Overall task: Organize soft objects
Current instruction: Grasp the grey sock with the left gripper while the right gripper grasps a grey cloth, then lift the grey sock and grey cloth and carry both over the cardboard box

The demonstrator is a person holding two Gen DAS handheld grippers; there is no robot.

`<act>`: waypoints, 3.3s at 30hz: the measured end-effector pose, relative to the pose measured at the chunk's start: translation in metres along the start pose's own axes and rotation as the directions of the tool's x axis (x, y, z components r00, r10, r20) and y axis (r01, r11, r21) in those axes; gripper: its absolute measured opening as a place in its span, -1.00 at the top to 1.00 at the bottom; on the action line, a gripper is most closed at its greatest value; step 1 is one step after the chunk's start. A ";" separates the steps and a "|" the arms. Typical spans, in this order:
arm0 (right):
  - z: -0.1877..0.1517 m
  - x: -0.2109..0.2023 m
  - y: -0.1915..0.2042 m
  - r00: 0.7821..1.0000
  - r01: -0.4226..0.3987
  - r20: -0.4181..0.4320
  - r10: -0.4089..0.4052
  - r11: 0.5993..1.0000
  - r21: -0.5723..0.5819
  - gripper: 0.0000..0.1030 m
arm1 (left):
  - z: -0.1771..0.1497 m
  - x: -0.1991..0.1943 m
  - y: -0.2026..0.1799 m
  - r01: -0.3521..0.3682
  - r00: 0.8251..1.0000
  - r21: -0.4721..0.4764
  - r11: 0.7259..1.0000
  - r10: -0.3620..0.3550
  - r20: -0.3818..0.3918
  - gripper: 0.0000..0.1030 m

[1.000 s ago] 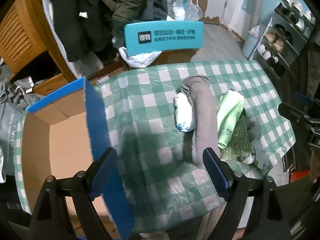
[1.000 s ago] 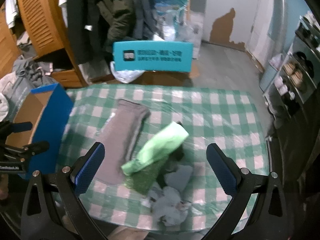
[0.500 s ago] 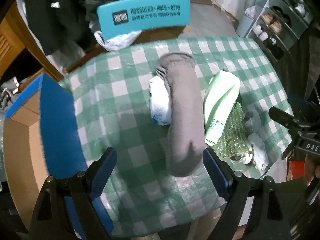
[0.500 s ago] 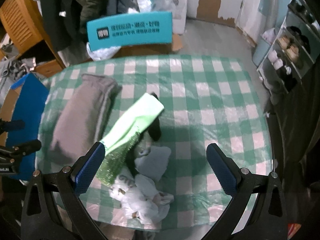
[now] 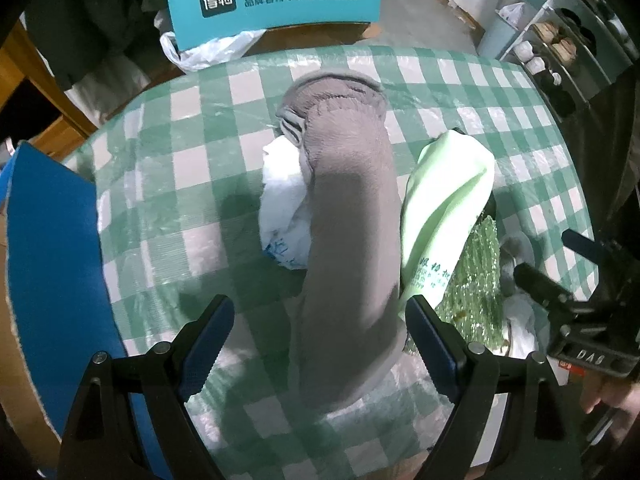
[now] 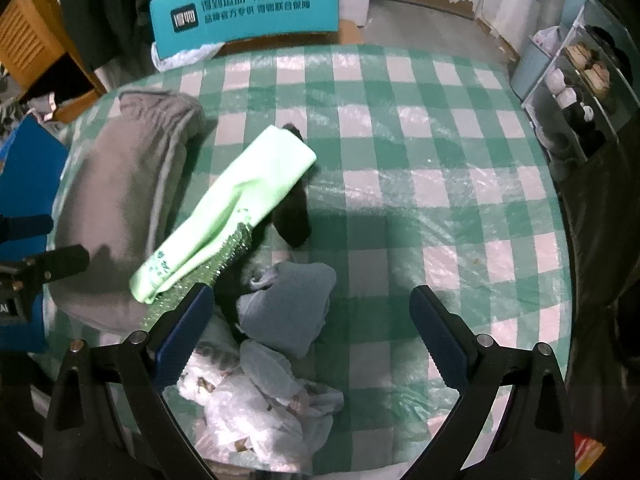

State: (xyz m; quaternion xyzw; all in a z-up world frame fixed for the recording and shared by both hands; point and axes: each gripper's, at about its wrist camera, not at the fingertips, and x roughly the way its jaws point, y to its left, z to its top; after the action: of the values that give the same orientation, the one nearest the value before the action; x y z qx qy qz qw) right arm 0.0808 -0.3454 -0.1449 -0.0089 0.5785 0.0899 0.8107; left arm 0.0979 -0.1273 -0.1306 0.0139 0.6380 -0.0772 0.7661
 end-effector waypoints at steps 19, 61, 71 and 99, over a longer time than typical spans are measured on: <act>0.002 0.041 0.008 0.995 -0.016 -0.099 0.012 0.999 -0.040 -0.08 | 0.002 0.015 -0.006 0.093 0.996 0.024 0.995 -0.093 0.005 0.47; 0.017 -0.047 0.034 0.993 -0.063 0.089 0.071 0.994 -0.087 0.46 | -0.043 -0.081 0.029 0.055 0.969 0.079 0.995 -0.072 0.237 0.69; 0.017 -0.063 0.052 0.989 -0.082 0.116 0.096 0.989 -0.126 0.46 | -0.048 -0.104 0.035 0.070 0.951 0.081 0.994 -0.091 0.295 0.70; 0.031 -0.122 0.124 0.961 -0.140 0.201 0.191 0.959 -0.245 0.46 | -0.084 -0.187 0.079 -0.012 0.881 0.038 0.999 -0.007 0.474 0.70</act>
State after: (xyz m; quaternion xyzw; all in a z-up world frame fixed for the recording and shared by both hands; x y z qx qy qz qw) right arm 0.0522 -0.2358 -0.0088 -0.0433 0.4686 0.2242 0.8534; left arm -0.0055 -0.0209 0.0306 0.0104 0.4297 -0.0899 0.8984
